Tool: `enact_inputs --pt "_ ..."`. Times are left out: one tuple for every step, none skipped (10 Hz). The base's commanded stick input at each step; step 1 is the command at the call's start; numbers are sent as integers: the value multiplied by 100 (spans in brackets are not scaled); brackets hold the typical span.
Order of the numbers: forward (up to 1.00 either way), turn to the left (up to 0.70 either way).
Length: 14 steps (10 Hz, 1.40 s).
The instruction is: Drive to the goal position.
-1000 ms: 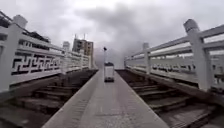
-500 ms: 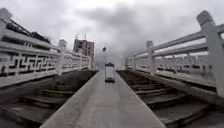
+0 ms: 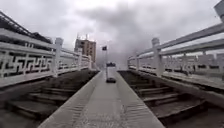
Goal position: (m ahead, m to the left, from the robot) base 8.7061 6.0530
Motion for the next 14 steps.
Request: enact_inputs --pt "69 1" --pt "69 1" --pt "69 1" --pt "69 1" --pt "69 1" --pt "69 1" --pt "69 1" --pt "69 1" --pt "69 1" --pt "69 1" --pt "69 1" --pt "69 1" --pt "69 1" --pt "69 1"
